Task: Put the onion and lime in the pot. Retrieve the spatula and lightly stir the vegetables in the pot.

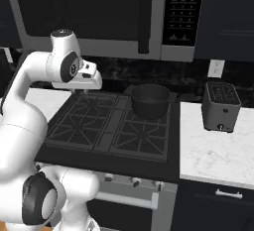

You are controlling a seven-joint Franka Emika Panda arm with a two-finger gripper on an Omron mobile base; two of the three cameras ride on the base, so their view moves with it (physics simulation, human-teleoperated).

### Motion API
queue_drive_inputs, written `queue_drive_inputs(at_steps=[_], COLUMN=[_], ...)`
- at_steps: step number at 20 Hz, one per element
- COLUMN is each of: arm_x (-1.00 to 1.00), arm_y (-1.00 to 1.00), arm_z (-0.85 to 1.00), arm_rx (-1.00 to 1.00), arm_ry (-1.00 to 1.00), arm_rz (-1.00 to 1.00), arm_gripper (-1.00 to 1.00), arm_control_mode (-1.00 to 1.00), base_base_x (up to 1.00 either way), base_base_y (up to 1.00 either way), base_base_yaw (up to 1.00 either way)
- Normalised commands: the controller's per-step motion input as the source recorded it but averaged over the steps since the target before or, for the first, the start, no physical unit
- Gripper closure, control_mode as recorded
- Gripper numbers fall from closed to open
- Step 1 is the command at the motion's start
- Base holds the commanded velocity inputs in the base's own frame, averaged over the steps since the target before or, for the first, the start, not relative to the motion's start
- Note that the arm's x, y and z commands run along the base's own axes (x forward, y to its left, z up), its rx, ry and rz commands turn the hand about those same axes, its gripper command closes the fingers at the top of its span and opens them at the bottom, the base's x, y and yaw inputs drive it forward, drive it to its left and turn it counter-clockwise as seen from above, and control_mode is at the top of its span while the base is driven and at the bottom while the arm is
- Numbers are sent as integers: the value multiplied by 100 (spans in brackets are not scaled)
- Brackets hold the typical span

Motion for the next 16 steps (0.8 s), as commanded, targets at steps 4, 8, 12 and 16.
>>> queue_drive_inputs(at_steps=[4, 8, 12, 16], arm_x=[-24, -41, -14, 0], arm_y=[25, 89, 100, 100], arm_z=[-7, -30, -47, -47], arm_rx=[0, -8, -12, -3], arm_ry=[0, 2, 6, 13], arm_rz=[3, 16, 19, 16], arm_gripper=[-100, -100, -100, -100], arm_control_mode=[-100, -100, -100, -100], base_base_x=[0, 0, 0, 0], base_base_y=[0, 0, 0, 0], base_base_yaw=[0, 0, 0, 0])
